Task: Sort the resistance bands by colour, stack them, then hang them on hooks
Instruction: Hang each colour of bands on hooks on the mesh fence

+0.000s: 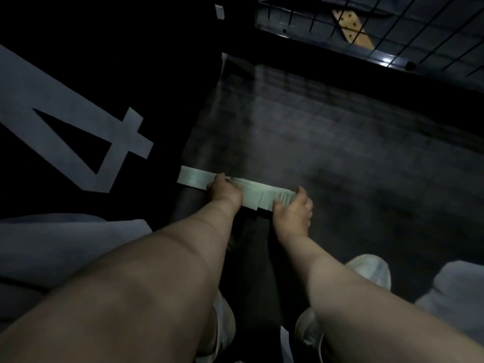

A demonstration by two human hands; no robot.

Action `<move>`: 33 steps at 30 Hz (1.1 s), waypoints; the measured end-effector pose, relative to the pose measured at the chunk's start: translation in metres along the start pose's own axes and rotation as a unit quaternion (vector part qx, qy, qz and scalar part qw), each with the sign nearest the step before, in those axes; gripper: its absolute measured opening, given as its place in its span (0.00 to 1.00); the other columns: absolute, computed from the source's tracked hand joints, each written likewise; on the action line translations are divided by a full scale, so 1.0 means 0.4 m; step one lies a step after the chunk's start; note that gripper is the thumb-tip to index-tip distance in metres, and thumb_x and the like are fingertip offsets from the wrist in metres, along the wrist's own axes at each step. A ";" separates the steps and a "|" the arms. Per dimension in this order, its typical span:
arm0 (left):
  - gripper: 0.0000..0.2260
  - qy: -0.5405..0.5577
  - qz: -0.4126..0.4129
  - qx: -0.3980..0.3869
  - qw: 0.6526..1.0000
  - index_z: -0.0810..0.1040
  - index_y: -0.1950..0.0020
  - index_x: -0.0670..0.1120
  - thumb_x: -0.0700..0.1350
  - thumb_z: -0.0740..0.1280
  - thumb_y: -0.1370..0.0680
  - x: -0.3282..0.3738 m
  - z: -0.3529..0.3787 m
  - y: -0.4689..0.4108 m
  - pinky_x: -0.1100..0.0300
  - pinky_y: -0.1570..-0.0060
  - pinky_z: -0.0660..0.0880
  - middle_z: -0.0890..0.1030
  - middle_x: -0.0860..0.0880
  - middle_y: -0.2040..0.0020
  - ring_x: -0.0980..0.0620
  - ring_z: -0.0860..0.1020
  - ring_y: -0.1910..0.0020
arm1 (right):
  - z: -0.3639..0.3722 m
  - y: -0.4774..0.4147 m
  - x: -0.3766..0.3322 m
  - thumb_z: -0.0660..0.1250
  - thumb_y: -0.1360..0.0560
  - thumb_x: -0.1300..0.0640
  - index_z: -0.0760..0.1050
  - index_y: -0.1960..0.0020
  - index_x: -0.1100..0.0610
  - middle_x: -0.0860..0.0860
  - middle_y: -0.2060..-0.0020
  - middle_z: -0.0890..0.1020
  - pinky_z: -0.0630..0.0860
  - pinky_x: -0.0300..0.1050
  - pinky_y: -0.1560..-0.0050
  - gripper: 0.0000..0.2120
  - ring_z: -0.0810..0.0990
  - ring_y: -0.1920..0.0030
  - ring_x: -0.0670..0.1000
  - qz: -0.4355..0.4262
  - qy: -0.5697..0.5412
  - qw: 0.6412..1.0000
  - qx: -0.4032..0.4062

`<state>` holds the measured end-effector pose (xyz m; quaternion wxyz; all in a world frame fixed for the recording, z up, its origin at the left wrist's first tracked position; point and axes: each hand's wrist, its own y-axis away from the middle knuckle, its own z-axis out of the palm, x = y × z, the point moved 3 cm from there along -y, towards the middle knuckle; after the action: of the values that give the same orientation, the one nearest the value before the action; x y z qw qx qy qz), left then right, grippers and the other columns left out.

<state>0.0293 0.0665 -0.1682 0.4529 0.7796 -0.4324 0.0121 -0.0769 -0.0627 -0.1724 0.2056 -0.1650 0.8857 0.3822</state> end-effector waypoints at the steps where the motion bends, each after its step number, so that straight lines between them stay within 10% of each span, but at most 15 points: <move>1: 0.22 0.003 0.003 -0.003 1.000 0.66 0.25 0.46 0.43 0.61 0.19 -0.002 0.002 0.001 0.60 0.34 0.66 0.66 0.41 0.27 0.41 0.70 0.31 | 0.004 0.002 0.004 0.66 0.22 0.53 0.55 0.22 0.56 0.59 0.26 0.61 0.61 0.56 0.29 0.33 0.62 0.28 0.63 -0.006 -0.005 1.000 -0.008; 15: 0.19 0.011 0.017 -0.006 1.000 0.72 0.28 0.46 0.43 0.64 0.20 0.026 0.019 0.025 0.60 0.36 0.68 0.64 0.42 0.28 0.42 0.75 0.36 | 0.012 0.014 -0.005 0.74 0.31 0.43 0.47 0.21 0.42 0.56 0.24 0.49 0.57 0.59 0.25 0.49 0.60 0.27 0.62 -0.079 0.032 0.995 -0.045; 33: 0.21 -0.044 0.074 -0.039 0.996 0.70 0.28 0.52 0.44 0.67 0.21 0.015 0.028 0.032 0.65 0.37 0.66 0.60 0.45 0.30 0.44 0.75 0.38 | -0.021 -0.021 -0.005 0.73 0.28 0.48 0.70 0.35 0.55 0.57 0.26 0.57 0.57 0.57 0.28 0.25 0.58 0.27 0.60 -0.150 0.121 0.980 0.050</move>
<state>0.0203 0.0516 -0.1635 0.4612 0.7271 -0.5086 -0.0056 -0.0733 -0.0741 -0.1714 0.1599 -0.3300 0.8874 0.2793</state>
